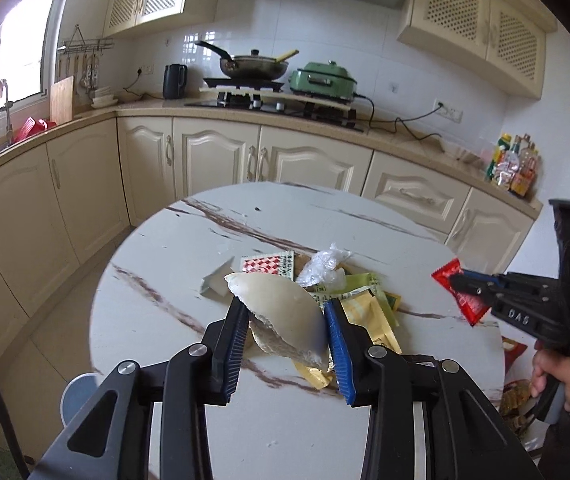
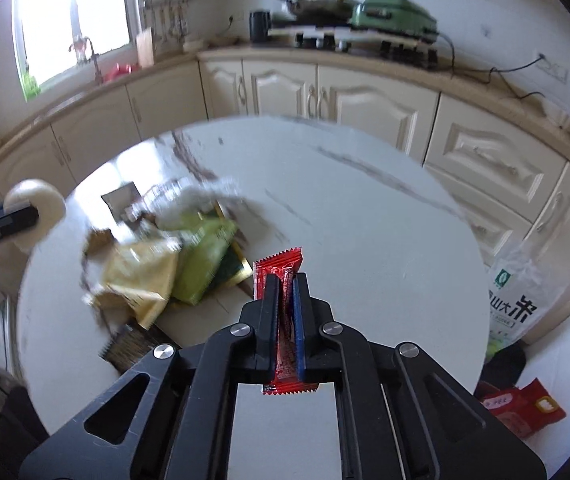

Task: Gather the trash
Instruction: 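Grasp the red packet with the right tool while left grasps bread bag, then carry red packet and white bun over the blue bucket and open both tools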

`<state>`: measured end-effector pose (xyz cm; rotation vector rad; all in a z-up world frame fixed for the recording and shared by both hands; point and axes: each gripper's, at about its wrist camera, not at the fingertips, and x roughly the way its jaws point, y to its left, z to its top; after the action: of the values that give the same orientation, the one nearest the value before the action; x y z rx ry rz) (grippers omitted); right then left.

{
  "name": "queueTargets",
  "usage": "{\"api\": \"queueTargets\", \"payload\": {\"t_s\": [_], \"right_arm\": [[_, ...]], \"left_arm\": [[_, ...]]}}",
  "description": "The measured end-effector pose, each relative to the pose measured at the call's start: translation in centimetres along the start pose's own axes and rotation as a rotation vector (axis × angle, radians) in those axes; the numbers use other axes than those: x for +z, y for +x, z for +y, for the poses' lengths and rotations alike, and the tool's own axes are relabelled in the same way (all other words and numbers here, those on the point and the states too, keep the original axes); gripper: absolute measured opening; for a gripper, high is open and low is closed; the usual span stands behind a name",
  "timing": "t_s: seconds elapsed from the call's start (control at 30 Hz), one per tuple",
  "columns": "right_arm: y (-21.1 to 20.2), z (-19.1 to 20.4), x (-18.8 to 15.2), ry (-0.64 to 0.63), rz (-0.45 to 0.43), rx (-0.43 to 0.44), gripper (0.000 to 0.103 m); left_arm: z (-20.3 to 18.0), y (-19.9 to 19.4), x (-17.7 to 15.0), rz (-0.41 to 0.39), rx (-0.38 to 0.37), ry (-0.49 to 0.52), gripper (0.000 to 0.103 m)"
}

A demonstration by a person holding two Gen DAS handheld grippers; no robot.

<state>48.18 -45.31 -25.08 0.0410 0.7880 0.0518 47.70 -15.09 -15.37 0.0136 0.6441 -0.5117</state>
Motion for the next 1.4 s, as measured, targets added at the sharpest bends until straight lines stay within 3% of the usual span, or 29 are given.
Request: {"api": "queueTargets", "payload": {"t_s": [0.17, 0.37, 0.63, 0.87, 1.1, 1.23, 1.4], "right_arm": [[-3.1, 7.1, 2.7, -0.059, -0.105, 0.082, 0.007], [-1.7, 18.1, 5.8, -0.115, -0.149, 0.250, 0.007], [6.5, 36.0, 7.1, -0.230, -0.087, 0.449, 0.007], [18.8, 46.3, 4.1, -0.258, 0.088, 0.496, 0.008], [31.4, 50.8, 0.4, -0.256, 0.273, 0.473, 0.008], [37.5, 51.0, -1.1, -0.187, 0.356, 0.485, 0.008], [42.2, 50.2, -3.0, -0.141, 0.412, 0.471, 0.019]], "left_arm": [[3.2, -5.1, -1.3, -0.052, 0.022, -0.024, 0.035], [9.5, -10.5, -3.5, -0.097, 0.094, -0.082, 0.035], [21.2, -14.1, -8.6, -0.077, 0.246, -0.212, 0.035], [32.0, -11.0, -14.2, 0.056, 0.333, -0.343, 0.035], [37.9, -3.7, -19.0, 0.225, 0.313, -0.407, 0.035], [40.3, -0.3, -21.0, 0.282, 0.298, -0.441, 0.035], [43.2, 2.3, -22.0, 0.339, 0.307, -0.465, 0.036]]}}
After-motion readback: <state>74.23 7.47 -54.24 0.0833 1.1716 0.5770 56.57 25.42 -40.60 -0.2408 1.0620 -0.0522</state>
